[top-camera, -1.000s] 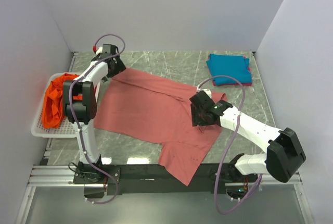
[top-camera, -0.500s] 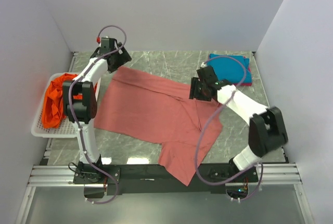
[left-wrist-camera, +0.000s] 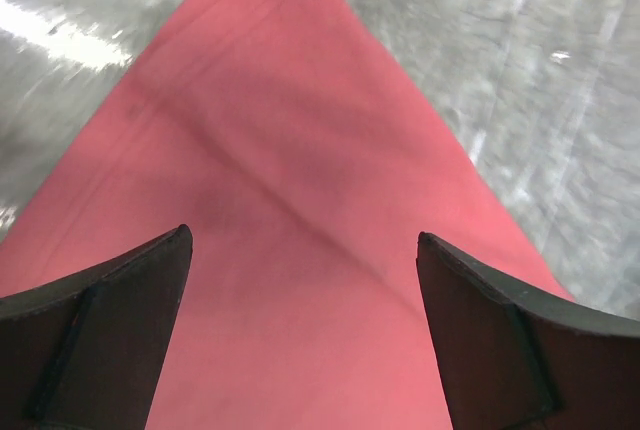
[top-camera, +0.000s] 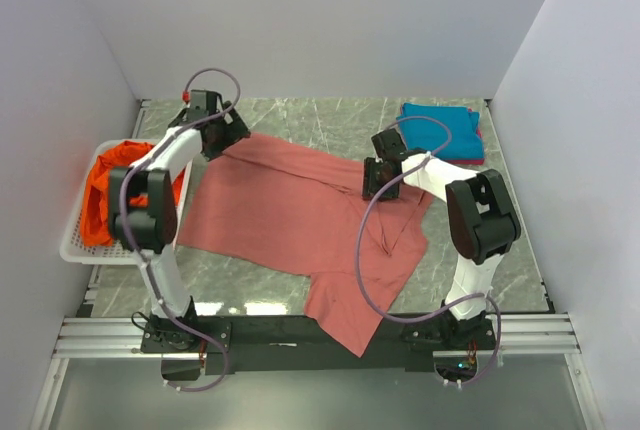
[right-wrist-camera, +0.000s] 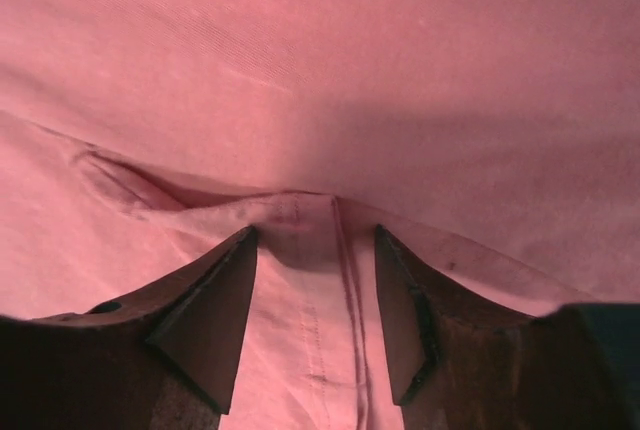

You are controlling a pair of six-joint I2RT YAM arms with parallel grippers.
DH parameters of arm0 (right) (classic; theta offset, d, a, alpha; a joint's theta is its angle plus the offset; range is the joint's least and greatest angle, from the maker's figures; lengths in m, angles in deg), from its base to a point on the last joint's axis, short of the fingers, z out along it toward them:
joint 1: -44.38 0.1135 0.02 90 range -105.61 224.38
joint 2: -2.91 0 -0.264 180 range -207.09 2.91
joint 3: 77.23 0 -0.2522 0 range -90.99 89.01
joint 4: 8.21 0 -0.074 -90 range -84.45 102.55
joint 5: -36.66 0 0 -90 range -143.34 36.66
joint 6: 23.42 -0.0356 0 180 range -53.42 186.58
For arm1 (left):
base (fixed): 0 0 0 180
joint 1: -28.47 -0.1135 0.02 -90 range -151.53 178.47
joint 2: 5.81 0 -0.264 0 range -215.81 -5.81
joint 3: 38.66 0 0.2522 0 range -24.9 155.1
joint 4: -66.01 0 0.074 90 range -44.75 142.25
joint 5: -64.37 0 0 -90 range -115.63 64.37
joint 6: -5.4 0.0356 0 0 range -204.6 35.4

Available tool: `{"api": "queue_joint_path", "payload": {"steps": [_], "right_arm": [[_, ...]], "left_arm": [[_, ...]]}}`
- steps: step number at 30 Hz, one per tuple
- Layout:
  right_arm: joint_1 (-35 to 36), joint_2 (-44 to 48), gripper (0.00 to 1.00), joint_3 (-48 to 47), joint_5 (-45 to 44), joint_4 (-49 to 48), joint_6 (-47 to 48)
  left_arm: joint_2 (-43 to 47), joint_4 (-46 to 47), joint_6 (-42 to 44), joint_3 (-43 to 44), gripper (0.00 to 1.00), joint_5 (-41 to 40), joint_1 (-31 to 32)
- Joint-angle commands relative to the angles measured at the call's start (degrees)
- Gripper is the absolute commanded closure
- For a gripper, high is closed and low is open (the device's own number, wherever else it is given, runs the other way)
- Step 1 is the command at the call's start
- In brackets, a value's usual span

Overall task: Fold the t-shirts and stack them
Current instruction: Fold the tshirt

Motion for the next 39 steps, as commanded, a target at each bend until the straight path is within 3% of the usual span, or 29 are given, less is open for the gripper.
{"api": "queue_joint_path", "payload": {"steps": [1,9,12,16,27,33,39], "right_arm": [[-0.39,-0.33,0.46,-2.33,2.36,-3.04,0.81],[-0.48,2.04,0.69,-0.13,5.09,-4.10,-0.15],[-0.39,3.53,0.90,1.18,5.80,-4.80,-1.03],[0.84,5.55,1.00,2.42,5.54,-4.89,-1.56],[11.65,10.30,1.00,4.26,-1.50,-5.15,-9.99],[17.36,9.60,0.87,3.30,-9.57,-3.83,-13.68],[21.75,10.04,0.84,3.65,-13.01,-4.36,-13.87]], "left_arm": [[12.19,3.30,-1.82,-5.10,0.01,-2.99,0.15],[25.81,-2.49,-2.79,-13.02,0.01,-11.16,0.15],[29.51,-3.20,-4.28,-16.10,0.01,-12.22,0.15],[32.95,-3.46,-5.60,-18.91,0.01,-12.05,0.15],[37.78,-5.04,-7.18,-22.87,0.00,-12.75,0.15],[40.16,-6.01,-7.71,-25.42,0.01,-13.81,0.15],[41.65,-5.66,-7.80,-26.03,0.01,-12.84,0.15]]}}
